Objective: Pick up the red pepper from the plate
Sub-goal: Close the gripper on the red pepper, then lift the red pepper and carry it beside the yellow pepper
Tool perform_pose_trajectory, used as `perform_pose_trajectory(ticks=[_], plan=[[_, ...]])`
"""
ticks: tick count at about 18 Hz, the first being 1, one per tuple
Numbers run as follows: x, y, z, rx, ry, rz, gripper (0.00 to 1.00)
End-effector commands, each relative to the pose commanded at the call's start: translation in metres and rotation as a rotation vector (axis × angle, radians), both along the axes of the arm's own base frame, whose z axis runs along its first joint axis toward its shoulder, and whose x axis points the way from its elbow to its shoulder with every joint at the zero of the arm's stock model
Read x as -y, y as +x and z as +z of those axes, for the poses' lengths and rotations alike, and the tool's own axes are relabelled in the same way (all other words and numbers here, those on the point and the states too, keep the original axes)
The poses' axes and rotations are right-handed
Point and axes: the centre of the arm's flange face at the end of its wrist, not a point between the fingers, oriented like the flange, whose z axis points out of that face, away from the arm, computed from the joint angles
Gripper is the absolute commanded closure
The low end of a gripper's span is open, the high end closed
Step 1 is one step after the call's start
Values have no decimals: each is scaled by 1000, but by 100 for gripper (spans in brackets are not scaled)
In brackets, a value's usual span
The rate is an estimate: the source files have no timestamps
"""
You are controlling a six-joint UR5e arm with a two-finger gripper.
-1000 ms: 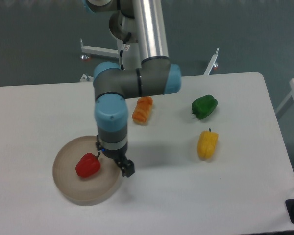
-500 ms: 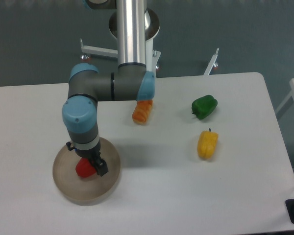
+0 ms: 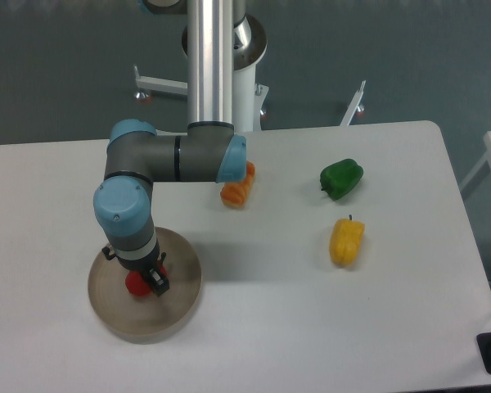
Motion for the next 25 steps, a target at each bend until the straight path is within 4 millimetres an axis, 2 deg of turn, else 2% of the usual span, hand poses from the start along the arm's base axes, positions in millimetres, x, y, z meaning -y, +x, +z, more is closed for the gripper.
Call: perform_pose_trajectory(ticks=[2,4,6,7,9,12,14,15,17,22,25], plan=[[2,-9,12,-5,18,11,80],[10,-51,43,-9,62,66,80],[29,-94,80,-19,107,122,80],[39,-119,88,-8,120,159,80],[52,-149,98,20,133,204,83],[76,-211,105,52,151,260,84],[85,-234,104,51,155,260,84],[95,-252,103,49,151,266,84],[110,-276,101,56,126,249,84],[141,-313,95,45,62,148,84],[149,-320,91,-27,-4,9,86]])
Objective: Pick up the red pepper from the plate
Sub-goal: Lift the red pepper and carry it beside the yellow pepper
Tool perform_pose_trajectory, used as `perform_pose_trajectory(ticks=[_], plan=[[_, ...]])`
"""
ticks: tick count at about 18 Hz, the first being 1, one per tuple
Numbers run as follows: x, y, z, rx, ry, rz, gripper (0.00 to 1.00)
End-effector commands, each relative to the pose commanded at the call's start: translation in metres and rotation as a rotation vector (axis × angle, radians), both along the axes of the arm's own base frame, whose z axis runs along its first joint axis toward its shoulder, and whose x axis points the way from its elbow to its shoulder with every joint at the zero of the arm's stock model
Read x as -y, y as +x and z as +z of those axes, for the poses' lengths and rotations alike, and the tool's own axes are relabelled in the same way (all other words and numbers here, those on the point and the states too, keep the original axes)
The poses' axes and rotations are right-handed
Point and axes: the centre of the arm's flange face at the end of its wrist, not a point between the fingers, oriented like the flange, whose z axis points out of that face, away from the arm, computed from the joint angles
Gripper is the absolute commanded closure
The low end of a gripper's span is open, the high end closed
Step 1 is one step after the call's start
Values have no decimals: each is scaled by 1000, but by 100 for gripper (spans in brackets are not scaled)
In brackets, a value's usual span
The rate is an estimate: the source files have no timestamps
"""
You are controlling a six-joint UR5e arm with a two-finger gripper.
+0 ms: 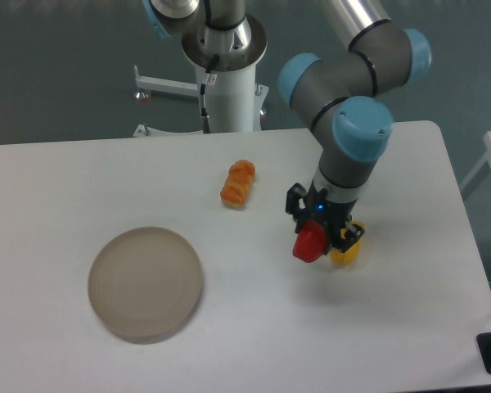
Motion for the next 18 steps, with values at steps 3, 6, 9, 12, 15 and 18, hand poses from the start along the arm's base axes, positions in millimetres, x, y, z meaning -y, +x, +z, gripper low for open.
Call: perform_pose_trajectory(ticks=[3,6,9,12,15,18], plan=[[7,-9,2,-20,-14,-96,87],[9,-9,4,-15,-33,-142,87],[10,-9,10,-22,-27,-159,87],[11,-10,10,-32,-40,-212,87],[13,-11,10,-31,-46,-220,87],[12,-10,9,-30,-47,-223,87]])
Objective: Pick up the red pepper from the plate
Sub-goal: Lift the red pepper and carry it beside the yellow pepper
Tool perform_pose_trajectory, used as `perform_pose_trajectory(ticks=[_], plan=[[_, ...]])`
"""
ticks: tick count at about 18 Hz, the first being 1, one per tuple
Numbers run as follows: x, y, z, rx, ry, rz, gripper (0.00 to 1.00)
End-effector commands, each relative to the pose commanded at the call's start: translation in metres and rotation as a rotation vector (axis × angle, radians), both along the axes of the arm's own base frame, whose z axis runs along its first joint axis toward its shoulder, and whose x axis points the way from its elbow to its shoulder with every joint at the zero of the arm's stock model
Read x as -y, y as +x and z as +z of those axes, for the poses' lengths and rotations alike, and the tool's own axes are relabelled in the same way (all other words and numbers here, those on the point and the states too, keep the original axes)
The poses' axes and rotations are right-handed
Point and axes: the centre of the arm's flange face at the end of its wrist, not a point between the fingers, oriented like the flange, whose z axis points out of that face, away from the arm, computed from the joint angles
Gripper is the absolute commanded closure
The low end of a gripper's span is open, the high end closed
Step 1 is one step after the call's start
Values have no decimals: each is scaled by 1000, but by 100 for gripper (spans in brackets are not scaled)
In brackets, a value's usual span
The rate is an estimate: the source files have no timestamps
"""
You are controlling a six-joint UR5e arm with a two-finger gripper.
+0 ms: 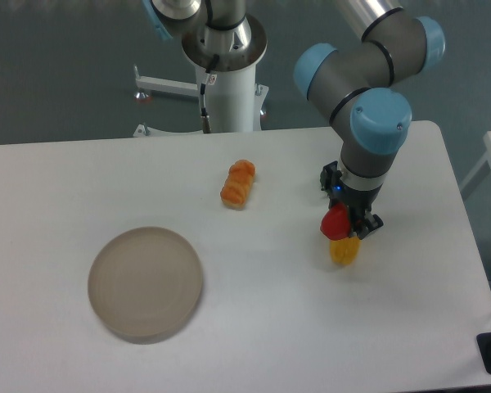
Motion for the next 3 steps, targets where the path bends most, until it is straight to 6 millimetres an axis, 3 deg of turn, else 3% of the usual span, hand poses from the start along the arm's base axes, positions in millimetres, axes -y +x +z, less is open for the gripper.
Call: perform_pose_trajectory(ticks=[3], plan=[[-1,1,0,0,0,-2,87]])
